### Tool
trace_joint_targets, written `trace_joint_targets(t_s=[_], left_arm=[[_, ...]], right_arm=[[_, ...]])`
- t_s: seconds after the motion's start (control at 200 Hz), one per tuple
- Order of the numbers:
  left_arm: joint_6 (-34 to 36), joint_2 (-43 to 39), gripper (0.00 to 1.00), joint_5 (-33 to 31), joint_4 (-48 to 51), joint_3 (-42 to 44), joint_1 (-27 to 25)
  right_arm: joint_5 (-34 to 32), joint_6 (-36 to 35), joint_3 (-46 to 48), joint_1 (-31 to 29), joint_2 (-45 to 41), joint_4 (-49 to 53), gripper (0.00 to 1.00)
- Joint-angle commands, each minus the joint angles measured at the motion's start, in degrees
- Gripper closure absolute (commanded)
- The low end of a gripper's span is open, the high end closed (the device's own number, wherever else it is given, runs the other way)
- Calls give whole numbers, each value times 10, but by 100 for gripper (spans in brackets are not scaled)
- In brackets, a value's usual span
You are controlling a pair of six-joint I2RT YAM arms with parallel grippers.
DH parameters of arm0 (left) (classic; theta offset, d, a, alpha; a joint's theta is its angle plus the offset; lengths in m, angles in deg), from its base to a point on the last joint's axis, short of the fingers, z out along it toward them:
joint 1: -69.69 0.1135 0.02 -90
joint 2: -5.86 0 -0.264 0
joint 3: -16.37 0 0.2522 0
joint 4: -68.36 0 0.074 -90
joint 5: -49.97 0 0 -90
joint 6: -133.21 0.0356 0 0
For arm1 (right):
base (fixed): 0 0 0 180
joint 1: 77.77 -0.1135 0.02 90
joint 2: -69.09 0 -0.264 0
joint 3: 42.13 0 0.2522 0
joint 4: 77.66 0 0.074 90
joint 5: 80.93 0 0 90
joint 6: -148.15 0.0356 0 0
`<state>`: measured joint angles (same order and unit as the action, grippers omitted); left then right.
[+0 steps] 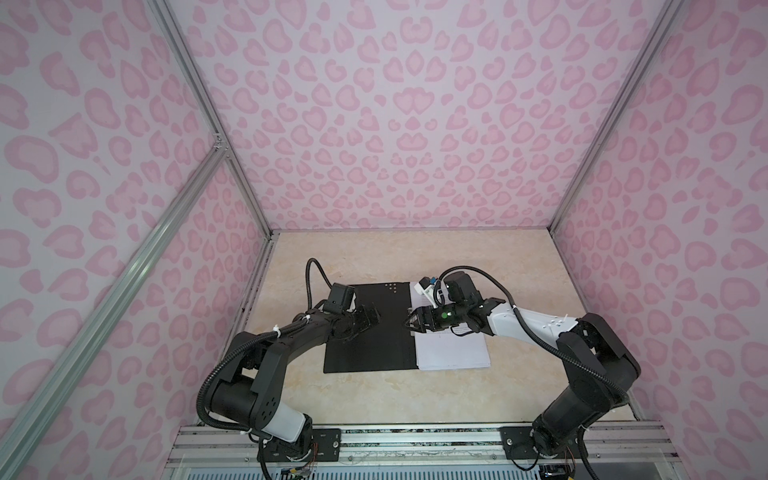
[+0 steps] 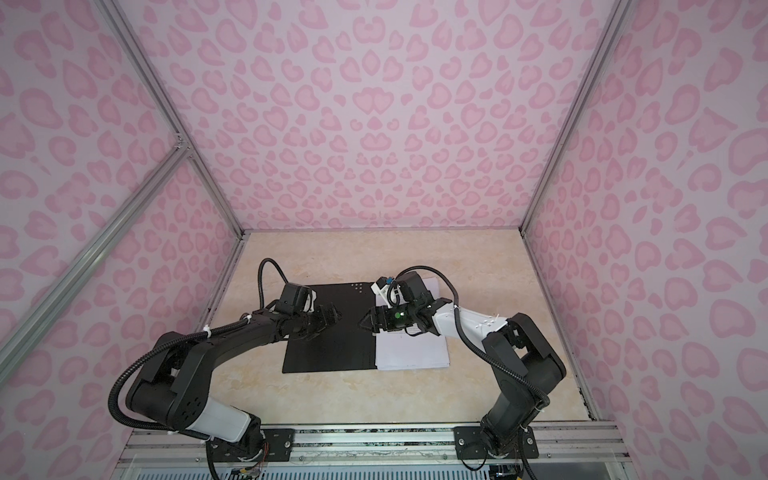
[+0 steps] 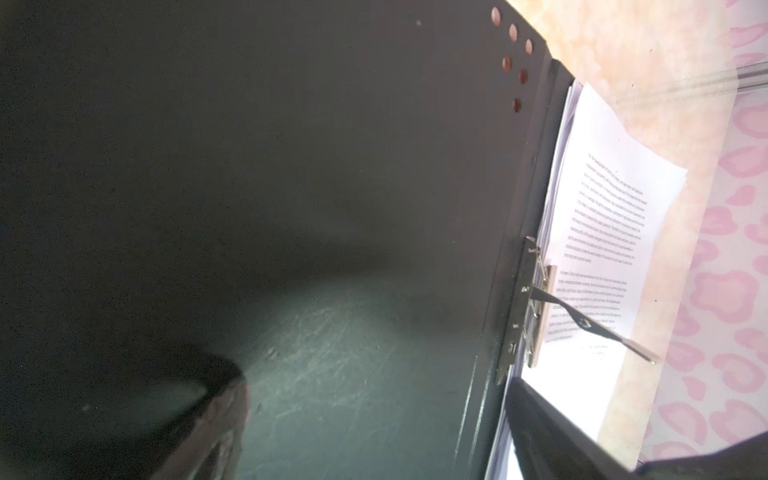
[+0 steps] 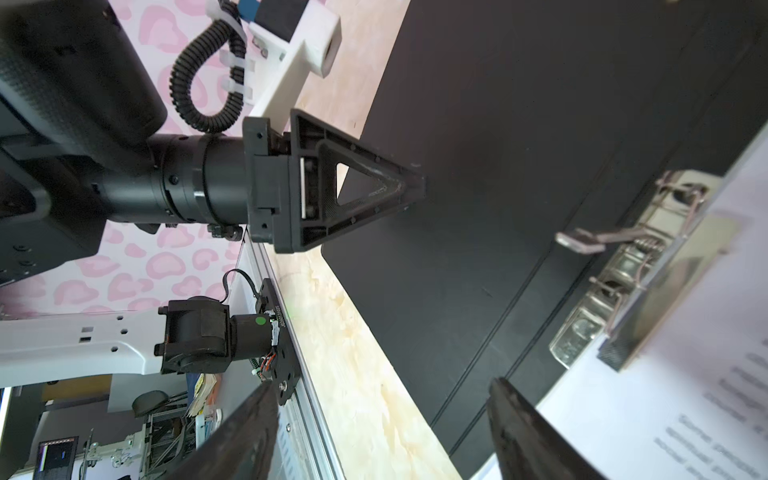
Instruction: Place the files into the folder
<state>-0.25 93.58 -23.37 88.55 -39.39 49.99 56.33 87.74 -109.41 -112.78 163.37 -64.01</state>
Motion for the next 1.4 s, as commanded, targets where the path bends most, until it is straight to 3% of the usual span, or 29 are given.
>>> trace_joint_targets(t_s=[0.0,0.075,0.125,0.23,0.3,0.375,0.475,0.62,0.79,0.935,1.08,1.225,1.395], left_arm=[[4,-10,2,2,13,1,0],[7,-13,2,3,18,1,0],[8,-17,2,2,18,3,0],[6,-21,2,2,16,8,0],[6,-22,2,-1,16,8,0],[3,-23,2,-5,16,9,0],[-3,-23,1,-5,15,8,0],[-6,-24,1,-8,16,2,0],[0,-19,1,-16,27,-14,-1],[29,-1,10,-24,63,-54,-15],[71,43,20,-58,115,-136,-67],[88,126,31,-84,153,-237,-109],[70,219,44,-67,153,-318,-113]], right_arm=[[-34,7,4,-2,-20,10,22],[-94,15,-6,-2,-44,27,25],[-135,32,-16,1,-52,35,33],[-194,49,-91,6,-16,100,73],[-233,42,-159,-1,29,158,84],[-262,31,-221,-12,79,201,88],[-300,17,-266,-24,123,235,88],[-301,-3,-277,-34,155,259,87],[-297,-4,-223,-46,126,253,87],[-286,3,-168,-48,91,239,87],[-288,13,-132,-46,61,214,85],[-281,49,-110,-37,24,190,67],[-239,157,-76,7,0,125,46]])
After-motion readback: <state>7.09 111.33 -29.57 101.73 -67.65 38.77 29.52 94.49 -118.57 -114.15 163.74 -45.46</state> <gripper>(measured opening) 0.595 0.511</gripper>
